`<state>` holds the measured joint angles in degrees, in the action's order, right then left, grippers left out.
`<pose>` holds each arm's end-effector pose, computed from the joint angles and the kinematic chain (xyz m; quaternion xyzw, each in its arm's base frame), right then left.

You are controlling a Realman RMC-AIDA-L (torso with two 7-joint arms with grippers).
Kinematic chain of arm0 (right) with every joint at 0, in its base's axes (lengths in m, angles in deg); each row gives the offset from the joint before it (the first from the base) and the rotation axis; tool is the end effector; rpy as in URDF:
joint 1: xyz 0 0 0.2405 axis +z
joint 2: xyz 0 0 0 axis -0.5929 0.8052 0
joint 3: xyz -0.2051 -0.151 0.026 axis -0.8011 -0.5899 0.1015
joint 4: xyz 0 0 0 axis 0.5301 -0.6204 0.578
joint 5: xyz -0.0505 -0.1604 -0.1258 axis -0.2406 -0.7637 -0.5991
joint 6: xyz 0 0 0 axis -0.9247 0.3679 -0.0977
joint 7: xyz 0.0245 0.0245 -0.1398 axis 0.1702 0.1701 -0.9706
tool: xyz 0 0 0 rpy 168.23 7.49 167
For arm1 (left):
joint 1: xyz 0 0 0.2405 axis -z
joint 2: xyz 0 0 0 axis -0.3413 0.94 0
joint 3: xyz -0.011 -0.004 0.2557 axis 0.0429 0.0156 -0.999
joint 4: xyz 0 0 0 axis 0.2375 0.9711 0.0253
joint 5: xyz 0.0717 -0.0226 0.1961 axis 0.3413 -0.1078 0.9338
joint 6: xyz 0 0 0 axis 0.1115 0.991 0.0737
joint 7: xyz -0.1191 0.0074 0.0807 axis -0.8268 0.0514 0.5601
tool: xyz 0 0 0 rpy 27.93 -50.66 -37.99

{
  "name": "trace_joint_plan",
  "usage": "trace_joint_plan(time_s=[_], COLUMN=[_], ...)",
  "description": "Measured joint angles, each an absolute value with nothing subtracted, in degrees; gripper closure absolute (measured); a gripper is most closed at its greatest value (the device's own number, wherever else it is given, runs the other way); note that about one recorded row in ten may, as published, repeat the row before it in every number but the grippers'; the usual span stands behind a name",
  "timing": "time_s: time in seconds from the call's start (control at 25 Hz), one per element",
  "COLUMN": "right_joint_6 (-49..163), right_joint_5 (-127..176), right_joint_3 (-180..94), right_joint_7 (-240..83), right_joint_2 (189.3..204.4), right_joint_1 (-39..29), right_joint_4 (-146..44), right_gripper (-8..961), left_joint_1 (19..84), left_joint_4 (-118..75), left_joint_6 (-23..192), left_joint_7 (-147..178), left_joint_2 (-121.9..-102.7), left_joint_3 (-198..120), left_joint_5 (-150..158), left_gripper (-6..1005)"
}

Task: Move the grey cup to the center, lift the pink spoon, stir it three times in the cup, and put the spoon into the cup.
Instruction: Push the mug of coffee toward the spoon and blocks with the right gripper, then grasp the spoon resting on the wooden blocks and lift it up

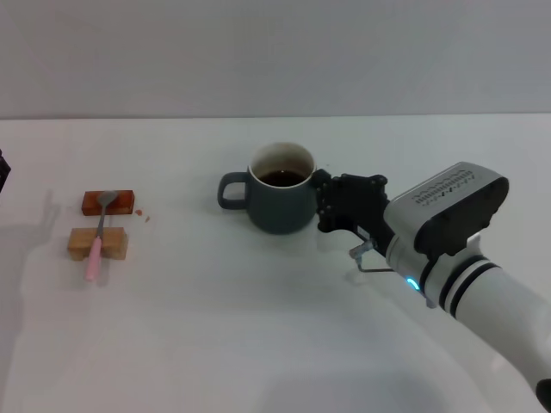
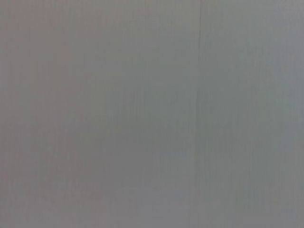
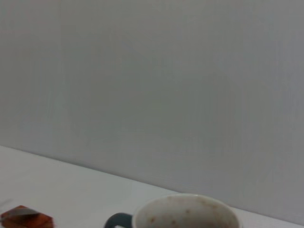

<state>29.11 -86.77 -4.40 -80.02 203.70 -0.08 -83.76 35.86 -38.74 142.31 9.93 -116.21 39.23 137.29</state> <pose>0.2086 0.3577 -0.1338 -0.8555 0.2230 0.2377 0.4023 -0.3664 0.3026 0.0241 -0.6029 -0.2657 -0.2896 0.6943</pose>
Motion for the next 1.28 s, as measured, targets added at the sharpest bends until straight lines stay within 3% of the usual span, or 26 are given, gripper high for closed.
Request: trace_joint_plan(time_s=[0.72,1.28], right_joint_6=[29.80,17.25], right_joint_5=[-87.77,-87.66], right_joint_3=[-6.34,-1.28], right_joint_7=[-79.67,-79.79], right_joint_2=[203.71,203.80], right_joint_1=[0.03,-5.52], right_joint_4=[-85.27,-77.56], right_gripper=[955,955], left_joint_1=[36.03,35.86], left_joint_4=[-38.74,-38.74], left_joint_6=[142.10,142.00], left_joint_7=[9.93,9.93], left_joint_2=[-116.21,-116.24], left_joint_3=[39.28,38.76], left_joint_5=[137.29,137.27], left_gripper=[154,154])
